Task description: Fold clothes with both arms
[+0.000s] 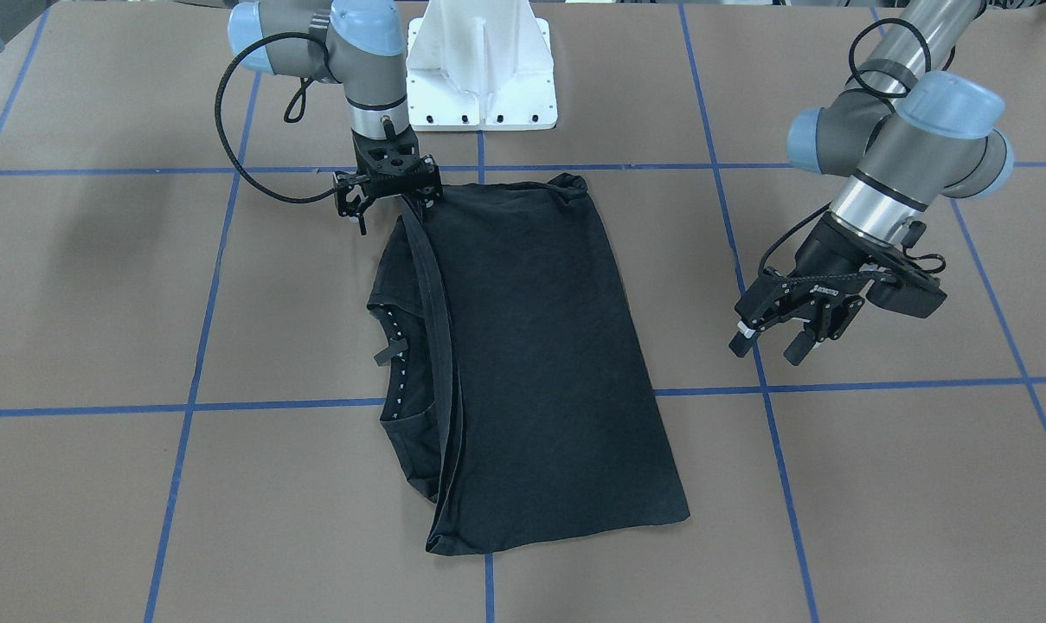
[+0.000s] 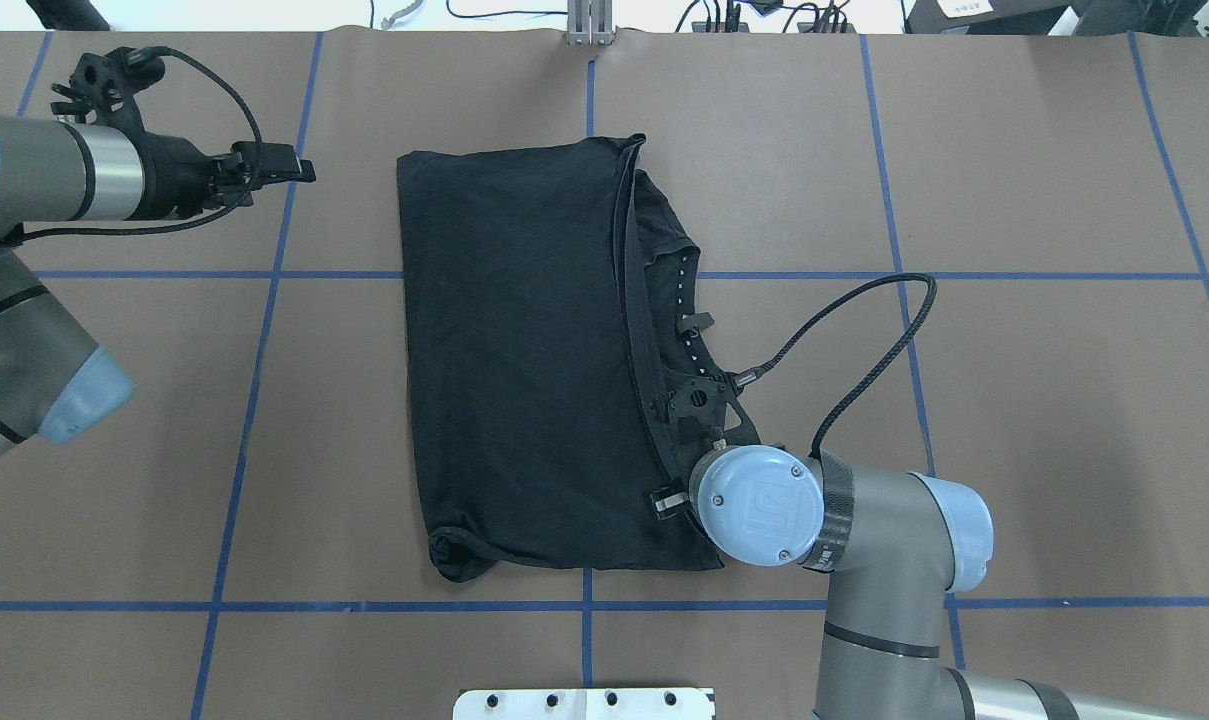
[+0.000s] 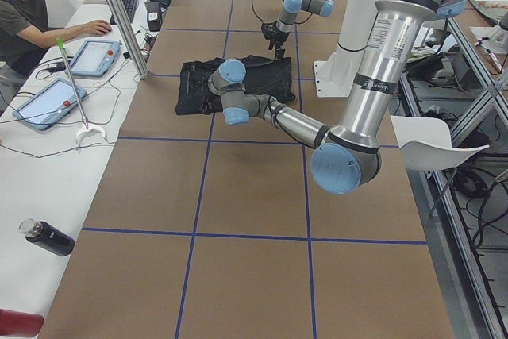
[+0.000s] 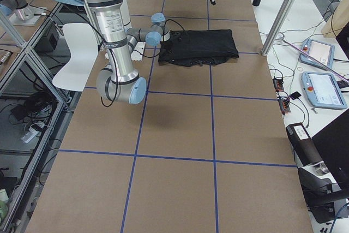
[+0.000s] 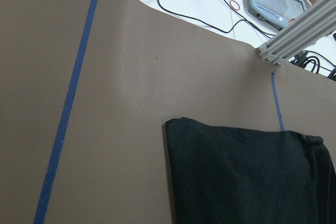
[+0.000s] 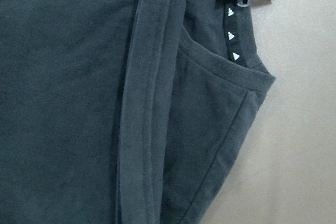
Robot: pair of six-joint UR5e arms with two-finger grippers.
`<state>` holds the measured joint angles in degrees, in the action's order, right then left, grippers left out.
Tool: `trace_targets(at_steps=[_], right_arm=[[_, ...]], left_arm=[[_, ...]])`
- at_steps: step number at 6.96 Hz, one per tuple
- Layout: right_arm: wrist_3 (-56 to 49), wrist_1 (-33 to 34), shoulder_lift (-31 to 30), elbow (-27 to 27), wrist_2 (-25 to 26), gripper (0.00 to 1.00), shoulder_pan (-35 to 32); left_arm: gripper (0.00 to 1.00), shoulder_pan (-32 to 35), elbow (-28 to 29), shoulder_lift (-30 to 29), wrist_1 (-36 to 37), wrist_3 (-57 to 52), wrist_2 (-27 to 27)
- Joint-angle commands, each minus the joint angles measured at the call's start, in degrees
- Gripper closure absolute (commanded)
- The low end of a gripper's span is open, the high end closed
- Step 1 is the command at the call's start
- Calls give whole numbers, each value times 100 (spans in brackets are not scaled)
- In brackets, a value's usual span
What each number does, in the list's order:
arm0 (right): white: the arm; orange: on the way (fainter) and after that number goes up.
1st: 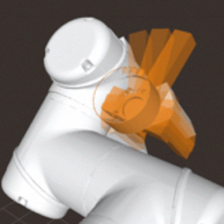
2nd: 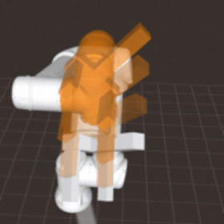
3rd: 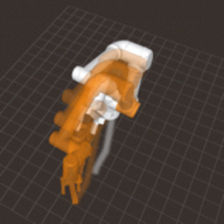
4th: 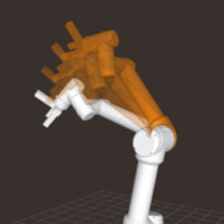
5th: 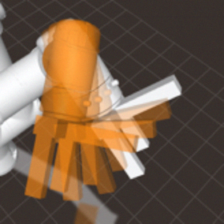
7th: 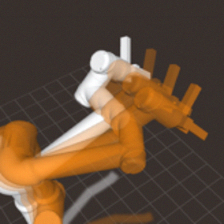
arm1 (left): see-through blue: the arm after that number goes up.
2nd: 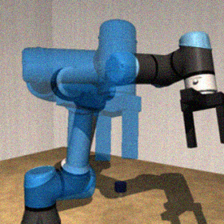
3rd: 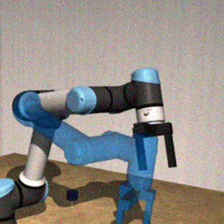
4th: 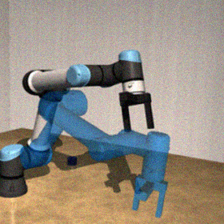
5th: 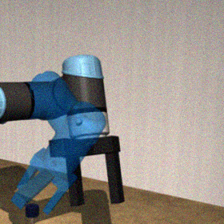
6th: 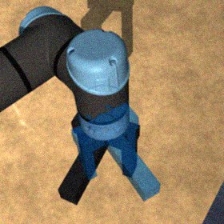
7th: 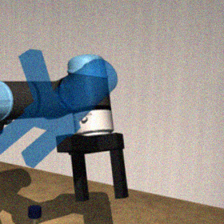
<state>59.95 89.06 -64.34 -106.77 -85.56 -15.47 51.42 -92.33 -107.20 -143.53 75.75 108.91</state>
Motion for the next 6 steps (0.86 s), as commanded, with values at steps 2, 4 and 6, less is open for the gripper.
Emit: trace_targets(at_steps=[2,4,6], right_arm=[[-88,42,-52,25,-22,0,0],[-97,42,-43,16,-31,0,-26],[-237,42,-70,16,-188,0,-184]], left_arm=[[0,-9,-92,6,9,36,78],[0,-9,-83,7,9,36,78],[0,-9,-92,6,9,36,78]])
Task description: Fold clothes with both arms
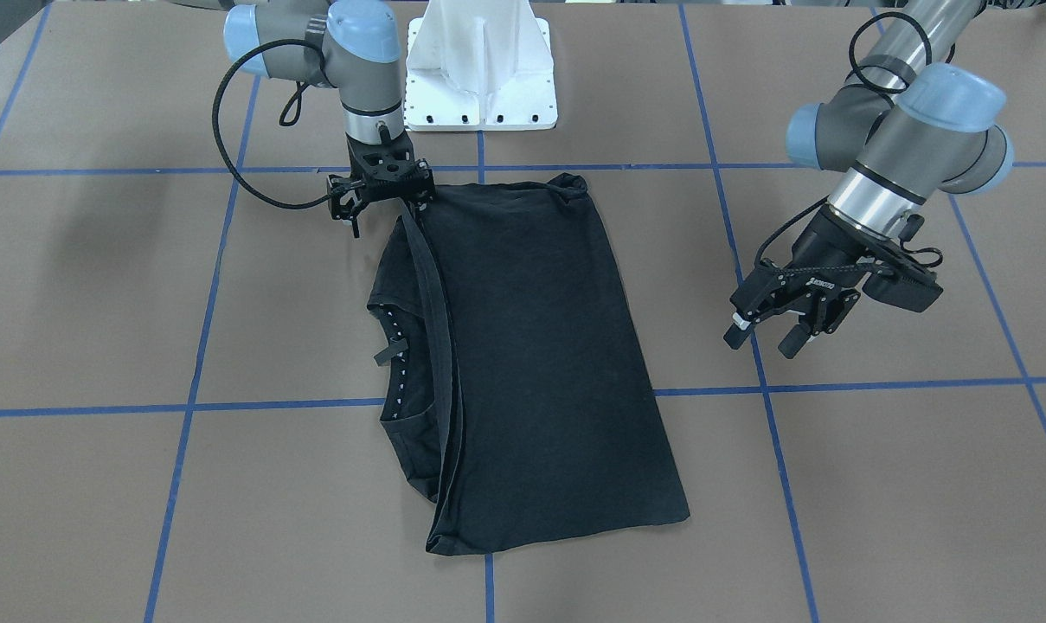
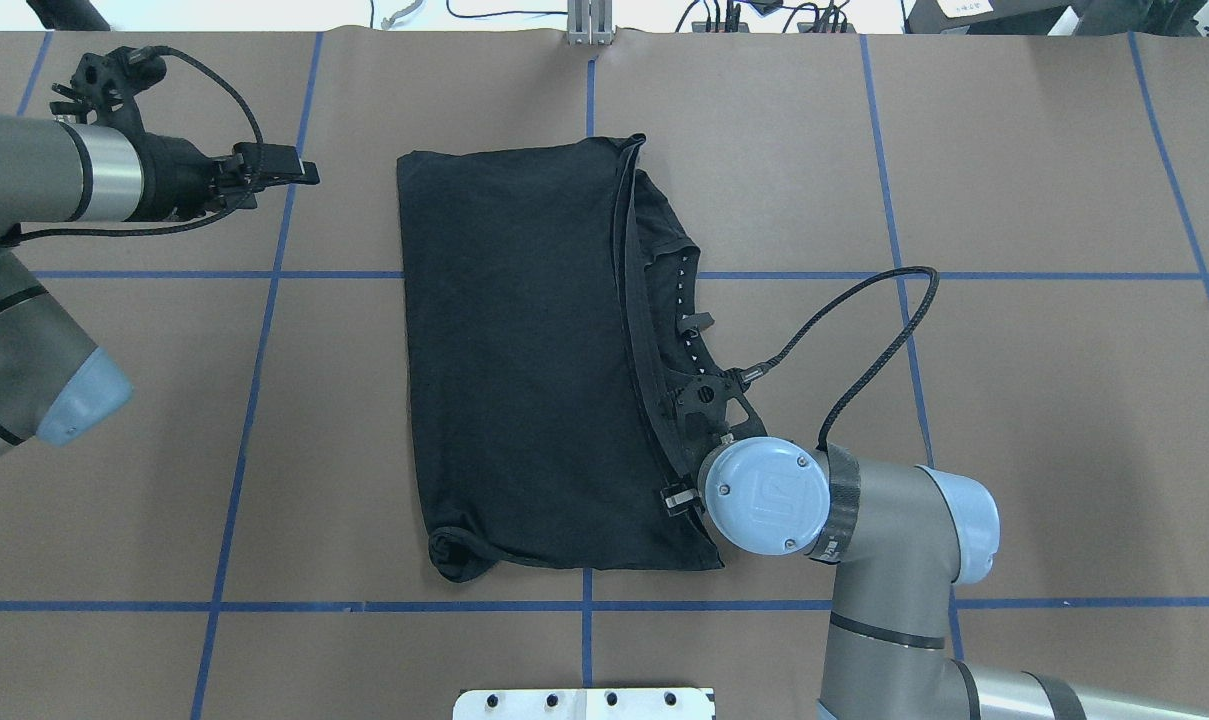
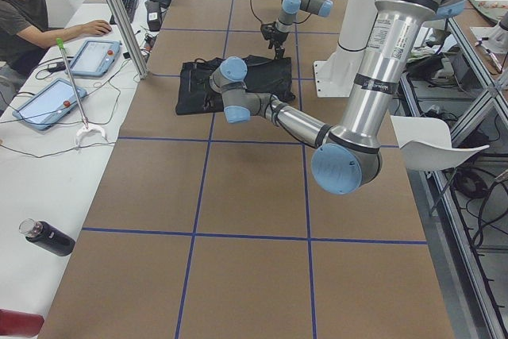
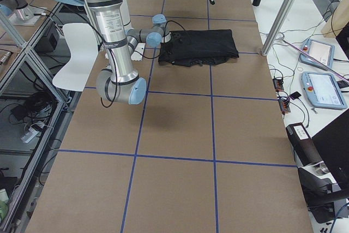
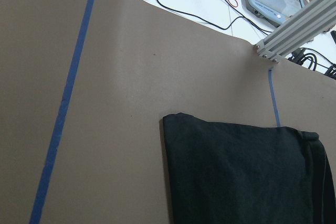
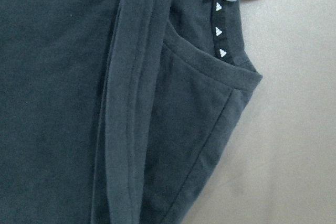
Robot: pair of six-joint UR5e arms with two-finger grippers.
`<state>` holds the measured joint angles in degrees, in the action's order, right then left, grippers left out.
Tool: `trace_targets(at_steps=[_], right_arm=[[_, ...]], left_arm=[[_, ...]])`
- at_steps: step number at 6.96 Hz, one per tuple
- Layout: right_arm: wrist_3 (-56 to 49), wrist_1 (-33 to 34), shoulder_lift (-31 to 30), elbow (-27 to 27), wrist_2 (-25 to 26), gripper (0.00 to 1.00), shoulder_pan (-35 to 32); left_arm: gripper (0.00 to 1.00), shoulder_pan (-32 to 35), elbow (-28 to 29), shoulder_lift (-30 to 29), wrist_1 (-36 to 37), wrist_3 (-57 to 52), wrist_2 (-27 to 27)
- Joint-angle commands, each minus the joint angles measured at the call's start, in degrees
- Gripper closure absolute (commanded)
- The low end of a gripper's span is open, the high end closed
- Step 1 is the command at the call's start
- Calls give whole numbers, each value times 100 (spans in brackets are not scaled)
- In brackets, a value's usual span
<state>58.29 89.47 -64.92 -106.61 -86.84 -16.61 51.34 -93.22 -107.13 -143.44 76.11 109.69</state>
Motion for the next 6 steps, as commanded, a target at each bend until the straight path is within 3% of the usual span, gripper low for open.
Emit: trace_targets(at_steps=[1,6], right_arm=[[-99,0,-29,0,-70,0,-106],[-134,-61,-74,-201,-457,0,-422]], left_arm=[[0,-1,-3,-10,0,1,9],[0,8,-56,-1,0,-8,87]])
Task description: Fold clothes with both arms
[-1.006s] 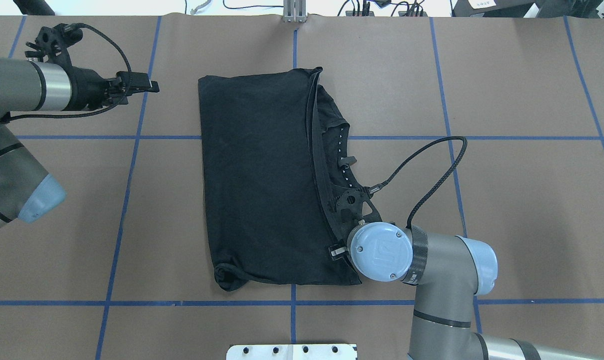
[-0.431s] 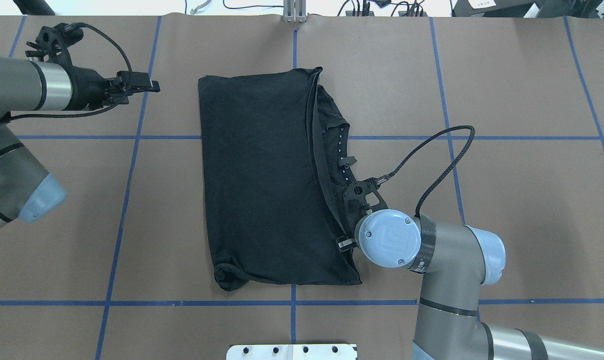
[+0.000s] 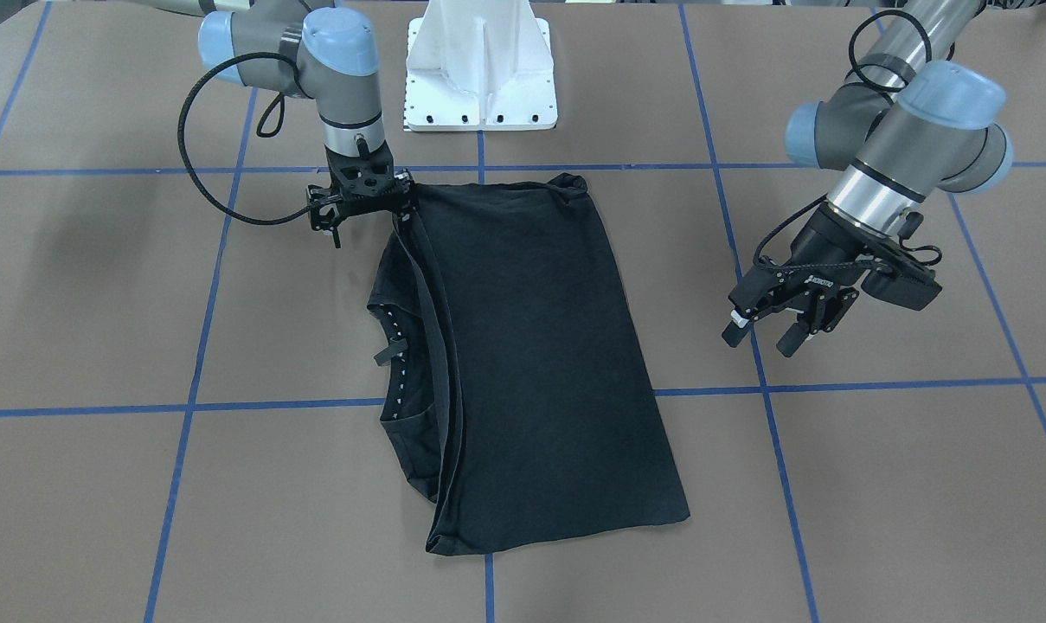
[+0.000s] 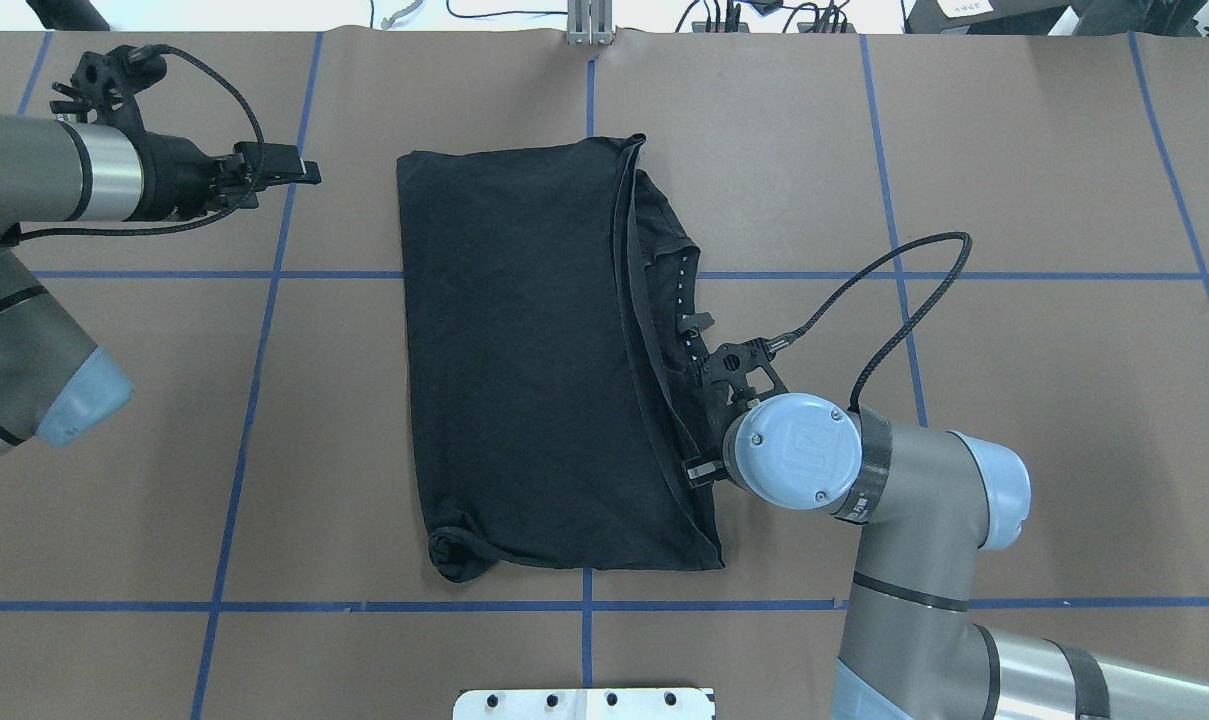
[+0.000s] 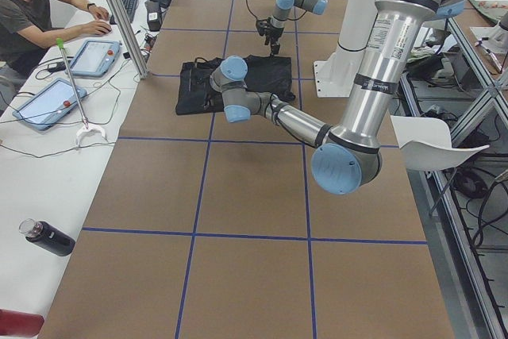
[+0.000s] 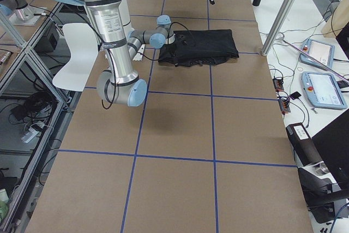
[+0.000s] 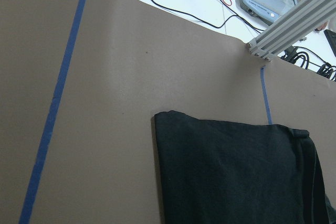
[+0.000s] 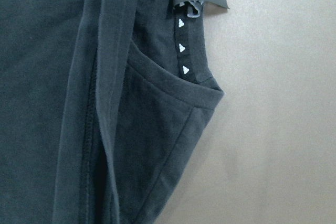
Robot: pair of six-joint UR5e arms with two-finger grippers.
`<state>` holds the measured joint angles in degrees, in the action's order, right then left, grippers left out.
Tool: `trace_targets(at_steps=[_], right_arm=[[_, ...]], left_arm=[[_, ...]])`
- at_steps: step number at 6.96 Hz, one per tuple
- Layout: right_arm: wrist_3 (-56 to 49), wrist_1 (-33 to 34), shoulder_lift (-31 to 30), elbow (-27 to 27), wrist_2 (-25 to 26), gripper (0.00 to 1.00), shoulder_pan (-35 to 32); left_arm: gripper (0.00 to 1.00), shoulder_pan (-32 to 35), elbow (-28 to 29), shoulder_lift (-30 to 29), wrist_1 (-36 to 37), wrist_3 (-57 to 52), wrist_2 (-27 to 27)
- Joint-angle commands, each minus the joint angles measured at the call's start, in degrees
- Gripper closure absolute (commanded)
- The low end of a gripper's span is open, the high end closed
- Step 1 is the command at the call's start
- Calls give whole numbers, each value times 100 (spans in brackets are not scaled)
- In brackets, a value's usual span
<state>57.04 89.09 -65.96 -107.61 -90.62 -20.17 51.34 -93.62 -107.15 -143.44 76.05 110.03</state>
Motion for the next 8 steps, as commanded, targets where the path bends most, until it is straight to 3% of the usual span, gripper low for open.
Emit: trace_targets(at_steps=[1,3,5,8], right_arm=[[-9,-23,178,-120,-52,0,-66],[-9,-14,486,107,0,0,-66],[0,-32,1092,879,27,0,-92],[-17,-5,937,944,-17,0,-92]], left_arm=[[0,17,-51,10,0,-12,132],[0,26,-51,10,0,-12,133],[0,26,-60,19,0,-12,133],[0,17,-60,10,9,-12,142]])
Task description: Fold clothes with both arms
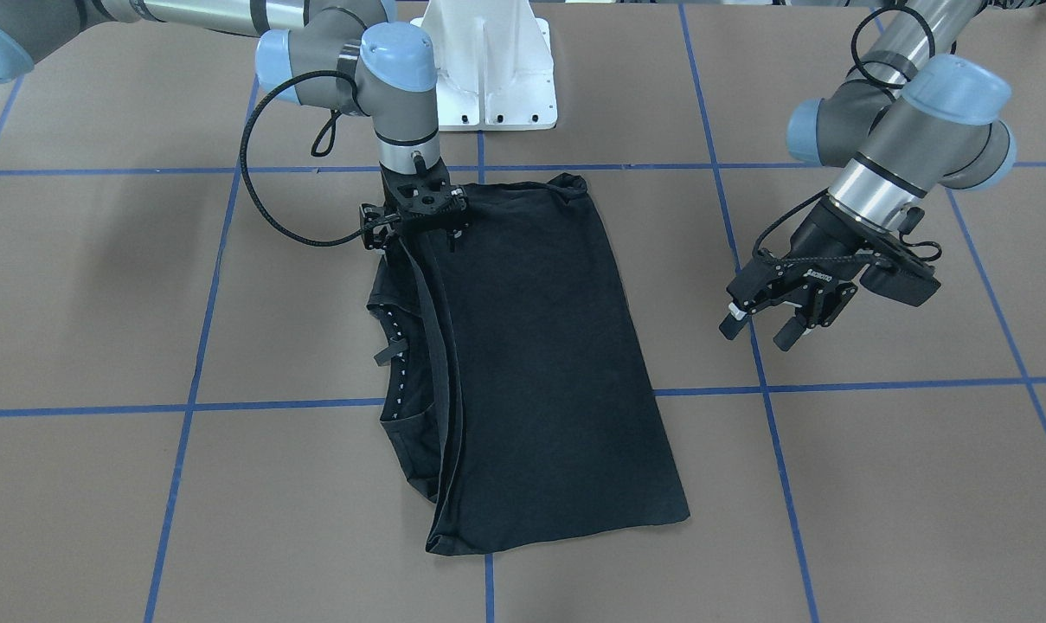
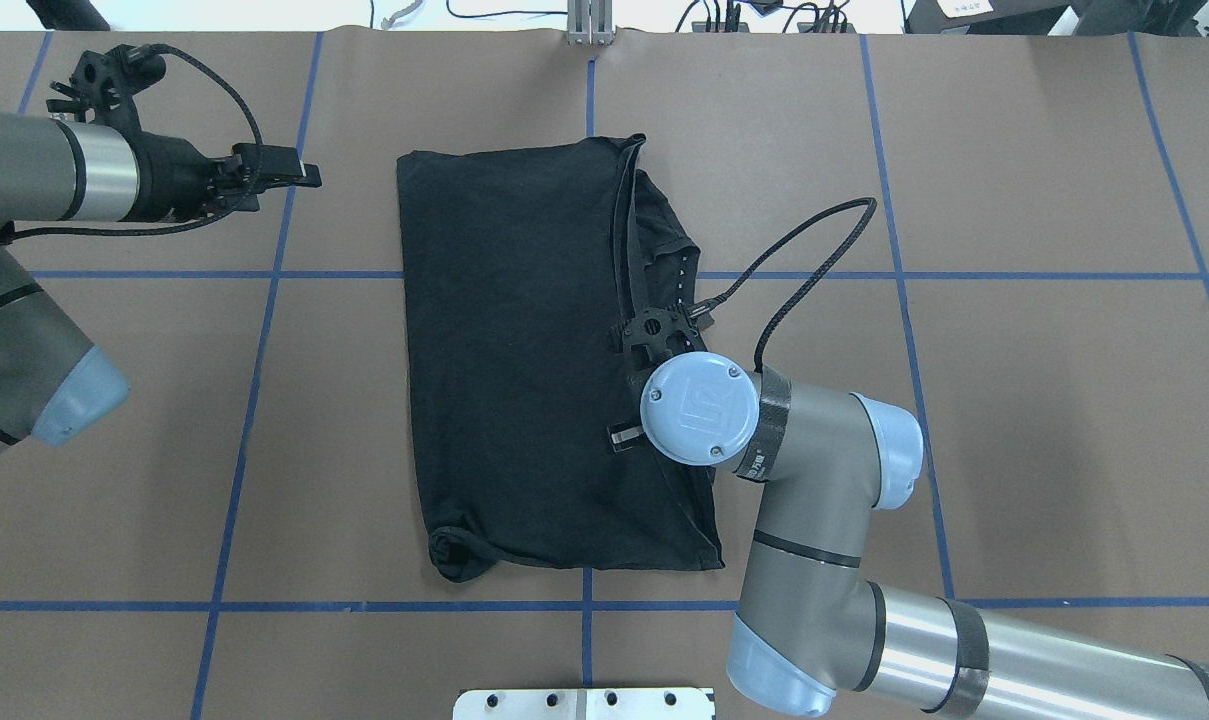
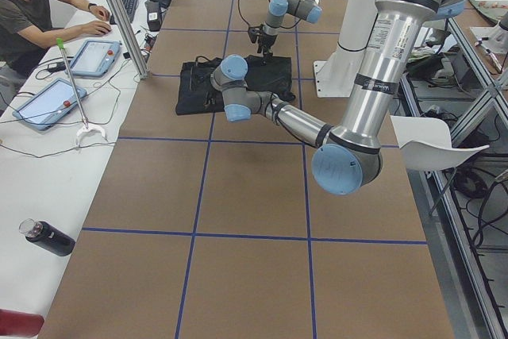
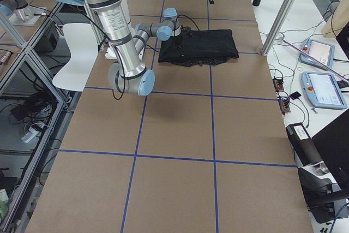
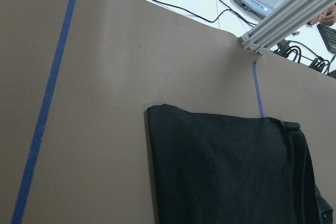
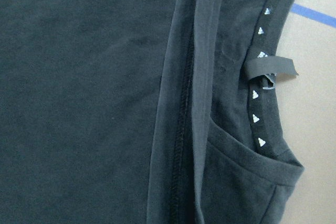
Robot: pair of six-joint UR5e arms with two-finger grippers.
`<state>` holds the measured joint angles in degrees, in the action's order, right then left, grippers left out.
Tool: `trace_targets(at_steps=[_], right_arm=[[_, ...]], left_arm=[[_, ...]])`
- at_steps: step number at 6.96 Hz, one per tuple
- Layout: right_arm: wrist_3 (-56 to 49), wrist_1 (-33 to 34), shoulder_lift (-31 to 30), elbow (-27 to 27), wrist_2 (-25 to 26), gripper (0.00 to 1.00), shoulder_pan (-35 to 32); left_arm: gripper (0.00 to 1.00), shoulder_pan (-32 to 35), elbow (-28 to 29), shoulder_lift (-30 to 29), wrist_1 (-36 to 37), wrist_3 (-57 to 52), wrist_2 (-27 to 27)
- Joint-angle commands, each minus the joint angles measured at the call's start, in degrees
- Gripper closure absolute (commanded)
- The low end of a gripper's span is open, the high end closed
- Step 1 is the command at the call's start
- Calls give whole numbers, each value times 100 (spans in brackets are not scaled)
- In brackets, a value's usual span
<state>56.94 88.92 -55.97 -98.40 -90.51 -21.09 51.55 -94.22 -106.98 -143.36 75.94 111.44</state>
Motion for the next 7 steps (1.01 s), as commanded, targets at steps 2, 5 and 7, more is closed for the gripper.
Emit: trace_targets(at_steps=[2,5,7], right_arm=[[-7,38,-107,49,-46,0,-9],[-7,3,-281,-248,-265,0,-18],[2,20,-450,-557,-562,2,-18]], left_arm=[[0,-5,9,-7,1,0,1],[0,-5,0,-7,1,-9,45],[0,-5,-9,2,1,-9,54]])
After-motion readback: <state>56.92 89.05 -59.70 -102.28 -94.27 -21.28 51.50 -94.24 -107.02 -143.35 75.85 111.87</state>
